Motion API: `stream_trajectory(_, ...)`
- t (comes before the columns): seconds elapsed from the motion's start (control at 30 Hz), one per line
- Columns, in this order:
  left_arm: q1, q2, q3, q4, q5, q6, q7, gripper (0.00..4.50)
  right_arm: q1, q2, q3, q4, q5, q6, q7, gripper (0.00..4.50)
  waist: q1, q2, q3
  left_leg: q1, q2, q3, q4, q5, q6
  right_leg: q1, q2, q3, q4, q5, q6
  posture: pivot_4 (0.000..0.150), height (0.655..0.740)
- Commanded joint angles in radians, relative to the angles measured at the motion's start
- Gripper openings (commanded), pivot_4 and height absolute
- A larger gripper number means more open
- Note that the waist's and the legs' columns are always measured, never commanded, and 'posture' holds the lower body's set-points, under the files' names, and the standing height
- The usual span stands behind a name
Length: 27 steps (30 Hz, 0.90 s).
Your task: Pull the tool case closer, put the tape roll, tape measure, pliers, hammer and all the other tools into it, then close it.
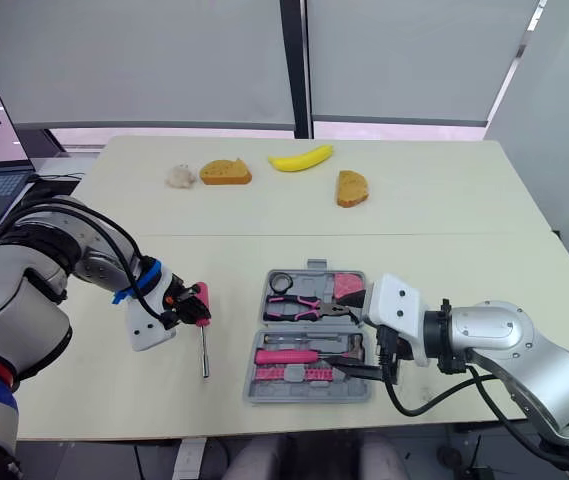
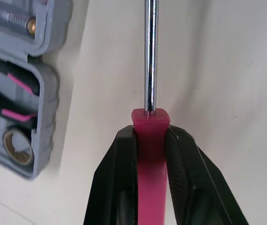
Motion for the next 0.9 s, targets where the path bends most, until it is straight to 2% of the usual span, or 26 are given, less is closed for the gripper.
stream_trajectory(0.03, 0.022, 0.033, 0.096, 0.04, -0.147, -0.053, -0.118, 0.48, -0.006, 0.003, 0.002, -0.014, -0.012, -0.023, -0.001, 4.5, -0.001, 0.0, 0.0, 0.0, 0.0, 0.0, 0.0, 0.0, 0.0, 0.0, 0.0, 0.0, 0.0, 0.0, 0.0, 0.15, 0.74)
stream_trajectory(0.27, 0.145, 0.093, 0.23, 0.002, -0.382, -0.055, -0.324, 0.48, 0.001, -0.003, 0.014, -0.027, -0.026, -0.006, -0.008, 4.5, -0.004, 0.0, 0.0, 0.0, 0.0, 0.0, 0.0, 0.0, 0.0, 0.0, 0.0, 0.0, 0.001, 0.0, 0.0, 0.15, 0.74)
stream_trajectory(0.47, 0.302, 0.164, 0.302, -0.163, -0.623, 0.013, -0.498, 0.48, 0.01, -0.006, 0.029, -0.035, -0.044, -0.001, -0.018, 4.5, -0.011, 0.0, 0.0, 0.001, 0.001, 0.0, 0.0, 0.0, 0.0, 0.0, 0.0, 0.0, 0.001, 0.0, 0.0, 0.15, 0.74)
stream_trajectory(0.67, 0.496, 0.254, 0.384, -0.468, -0.912, 0.28, -0.708, 0.48, 0.003, 0.008, 0.059, -0.023, -0.072, -0.008, -0.029, 4.5, -0.019, 0.0, 0.0, 0.001, 0.002, -0.002, 0.001, 0.0, 0.0, -0.001, 0.0, 0.001, 0.003, 0.0, -0.001, 0.15, 0.74)
stream_trajectory(0.9, 0.712, 0.316, 0.54, -0.797, -1.132, 0.654, -0.876, 0.48, -0.012, 0.021, 0.088, 0.005, -0.107, -0.021, -0.026, 4.5, -0.026, 0.001, 0.0, 0.001, 0.002, -0.004, 0.0, 0.0, 0.0, 0.0, 0.0, 0.001, 0.004, 0.0, -0.001, 0.15, 0.74)
